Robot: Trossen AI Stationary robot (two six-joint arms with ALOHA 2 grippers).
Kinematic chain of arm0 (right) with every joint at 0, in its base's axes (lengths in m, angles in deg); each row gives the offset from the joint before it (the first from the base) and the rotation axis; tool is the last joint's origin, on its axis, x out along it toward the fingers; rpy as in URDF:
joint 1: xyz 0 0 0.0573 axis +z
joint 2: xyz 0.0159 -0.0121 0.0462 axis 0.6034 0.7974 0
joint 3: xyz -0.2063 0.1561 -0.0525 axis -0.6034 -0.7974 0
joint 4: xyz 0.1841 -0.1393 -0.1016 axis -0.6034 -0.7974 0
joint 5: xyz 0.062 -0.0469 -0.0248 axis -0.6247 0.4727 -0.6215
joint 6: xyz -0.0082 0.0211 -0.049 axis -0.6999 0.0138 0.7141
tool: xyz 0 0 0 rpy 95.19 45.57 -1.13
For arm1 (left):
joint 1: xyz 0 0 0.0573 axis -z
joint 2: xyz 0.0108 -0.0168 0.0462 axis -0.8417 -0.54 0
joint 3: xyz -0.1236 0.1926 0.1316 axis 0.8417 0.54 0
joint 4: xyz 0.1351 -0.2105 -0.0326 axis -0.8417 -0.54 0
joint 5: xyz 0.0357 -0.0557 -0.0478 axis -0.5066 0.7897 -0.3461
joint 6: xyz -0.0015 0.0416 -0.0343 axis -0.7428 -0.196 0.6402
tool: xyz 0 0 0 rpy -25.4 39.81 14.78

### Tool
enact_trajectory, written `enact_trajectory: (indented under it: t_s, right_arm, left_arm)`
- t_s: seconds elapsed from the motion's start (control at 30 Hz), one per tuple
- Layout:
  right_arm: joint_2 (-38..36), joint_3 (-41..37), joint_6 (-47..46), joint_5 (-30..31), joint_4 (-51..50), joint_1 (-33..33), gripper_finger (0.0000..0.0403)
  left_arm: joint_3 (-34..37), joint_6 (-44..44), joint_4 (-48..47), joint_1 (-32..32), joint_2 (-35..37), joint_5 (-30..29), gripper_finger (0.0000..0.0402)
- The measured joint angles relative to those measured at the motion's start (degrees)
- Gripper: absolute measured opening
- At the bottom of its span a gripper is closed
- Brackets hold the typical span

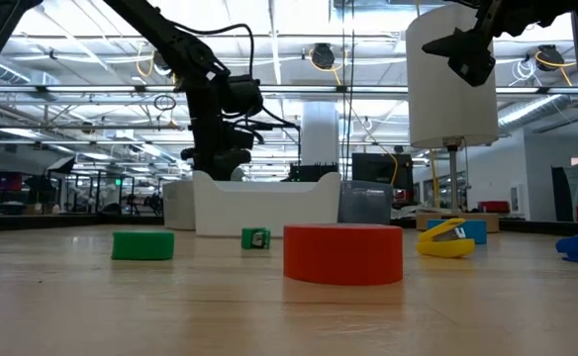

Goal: Pick and place Stapler, Stapler remover, tape
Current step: Put the light blue stapler into the gray bin

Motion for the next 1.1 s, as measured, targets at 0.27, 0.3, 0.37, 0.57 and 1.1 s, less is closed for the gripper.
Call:
enact_trajectory:
  t_s: [0.27,0.3,0.37,0.57,1.1]
  right_arm:
    - [0.0,0.0,0.17,0.0,0.0,0.02,0.0263]
    - [0.0,0.0,0.15,0.0,0.0,0.02,0.0263]
    - [0.0,0.0,0.17,0.0,-0.02,0.02,0.0263]
    - [0.0,0.0,0.16,0.0,0.0,0.02,0.0263]
    - [0.0,0.0,-0.07,-0.04,0.0,0.04,0.0263]
  left_arm:
    - [0.0,-1.25,-1.4,-0.2,0.07,-0.26,0.0119]
    - [0.0,-1.27,-1.54,-0.22,0.07,-0.24,0.0119]
    - [0.0,-1.31,-1.75,-0.22,0.07,-0.26,0.0119]
    - [0.07,-1.36,-2.56,-0.2,-0.01,-0.13,0.0119]
    - [2.16,-0.84,-2.12,-0.2,-0.31,0.94,0.0123]
